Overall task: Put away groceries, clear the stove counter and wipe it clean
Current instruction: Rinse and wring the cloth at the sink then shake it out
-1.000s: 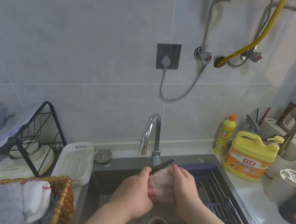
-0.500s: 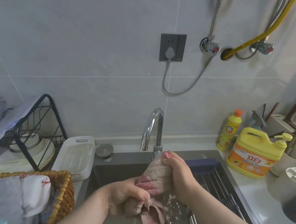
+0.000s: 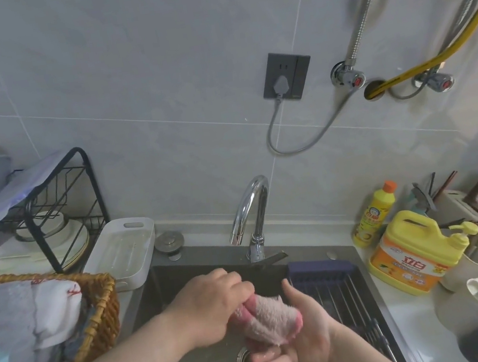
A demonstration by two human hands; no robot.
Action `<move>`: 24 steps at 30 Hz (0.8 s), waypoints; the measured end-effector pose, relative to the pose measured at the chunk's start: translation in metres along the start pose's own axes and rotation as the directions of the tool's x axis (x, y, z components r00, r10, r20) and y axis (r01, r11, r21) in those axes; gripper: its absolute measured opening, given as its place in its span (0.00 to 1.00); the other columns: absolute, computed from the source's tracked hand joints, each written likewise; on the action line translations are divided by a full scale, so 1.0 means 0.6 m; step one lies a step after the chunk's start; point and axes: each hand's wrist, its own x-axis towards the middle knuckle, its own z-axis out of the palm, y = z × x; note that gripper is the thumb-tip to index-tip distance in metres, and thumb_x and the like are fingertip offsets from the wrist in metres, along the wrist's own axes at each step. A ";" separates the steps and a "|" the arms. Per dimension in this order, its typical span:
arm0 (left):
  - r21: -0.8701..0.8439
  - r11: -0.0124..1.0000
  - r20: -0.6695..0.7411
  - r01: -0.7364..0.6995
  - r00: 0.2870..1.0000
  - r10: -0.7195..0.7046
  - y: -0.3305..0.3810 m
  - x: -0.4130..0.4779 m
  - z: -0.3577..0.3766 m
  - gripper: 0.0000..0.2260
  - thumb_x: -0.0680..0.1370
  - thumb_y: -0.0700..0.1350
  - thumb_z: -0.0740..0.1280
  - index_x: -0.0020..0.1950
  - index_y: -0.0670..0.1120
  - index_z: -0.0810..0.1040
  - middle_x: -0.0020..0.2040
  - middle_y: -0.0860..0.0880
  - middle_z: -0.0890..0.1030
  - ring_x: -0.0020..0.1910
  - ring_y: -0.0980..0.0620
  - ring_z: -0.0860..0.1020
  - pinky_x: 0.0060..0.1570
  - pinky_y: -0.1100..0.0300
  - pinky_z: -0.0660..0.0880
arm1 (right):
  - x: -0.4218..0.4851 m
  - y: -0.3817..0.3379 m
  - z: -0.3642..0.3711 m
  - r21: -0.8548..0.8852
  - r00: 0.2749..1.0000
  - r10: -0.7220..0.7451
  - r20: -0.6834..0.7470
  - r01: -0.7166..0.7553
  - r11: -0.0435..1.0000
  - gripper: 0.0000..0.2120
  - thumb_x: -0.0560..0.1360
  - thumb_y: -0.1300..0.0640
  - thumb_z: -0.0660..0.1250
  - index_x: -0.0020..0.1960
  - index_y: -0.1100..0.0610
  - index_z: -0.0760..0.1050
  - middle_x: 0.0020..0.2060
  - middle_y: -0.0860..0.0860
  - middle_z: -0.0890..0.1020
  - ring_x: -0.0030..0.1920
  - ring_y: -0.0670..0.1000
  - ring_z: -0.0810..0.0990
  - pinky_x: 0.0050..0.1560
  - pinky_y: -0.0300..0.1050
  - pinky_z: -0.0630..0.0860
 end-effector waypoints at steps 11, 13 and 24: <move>-0.198 0.847 0.292 0.493 0.855 -0.430 0.031 0.003 0.011 0.18 0.64 0.43 0.67 0.54 0.51 0.71 0.46 0.51 0.79 0.46 0.47 0.78 0.40 0.57 0.74 | 0.018 -0.020 0.064 -0.420 0.659 -0.544 -0.519 0.358 0.834 0.06 0.71 0.66 0.63 0.40 0.63 0.78 0.29 0.58 0.78 0.27 0.54 0.78 0.26 0.40 0.74; -0.338 0.711 0.447 0.616 0.770 -0.454 0.029 0.013 0.004 0.16 0.59 0.46 0.69 0.47 0.50 0.75 0.40 0.52 0.82 0.39 0.51 0.80 0.37 0.57 0.77 | 0.021 -0.019 0.069 -0.531 0.563 -0.678 -0.472 0.432 0.729 0.08 0.68 0.65 0.65 0.33 0.58 0.80 0.30 0.56 0.79 0.33 0.55 0.78 0.34 0.46 0.76; -0.721 -0.013 0.693 0.693 0.721 -0.008 0.011 0.001 -0.023 0.19 0.63 0.35 0.72 0.51 0.41 0.72 0.37 0.38 0.75 0.27 0.47 0.76 0.27 0.60 0.72 | -0.020 -0.026 0.101 -0.712 0.464 -0.878 -0.114 0.579 0.398 0.08 0.67 0.62 0.65 0.34 0.53 0.81 0.33 0.53 0.83 0.35 0.47 0.80 0.36 0.44 0.77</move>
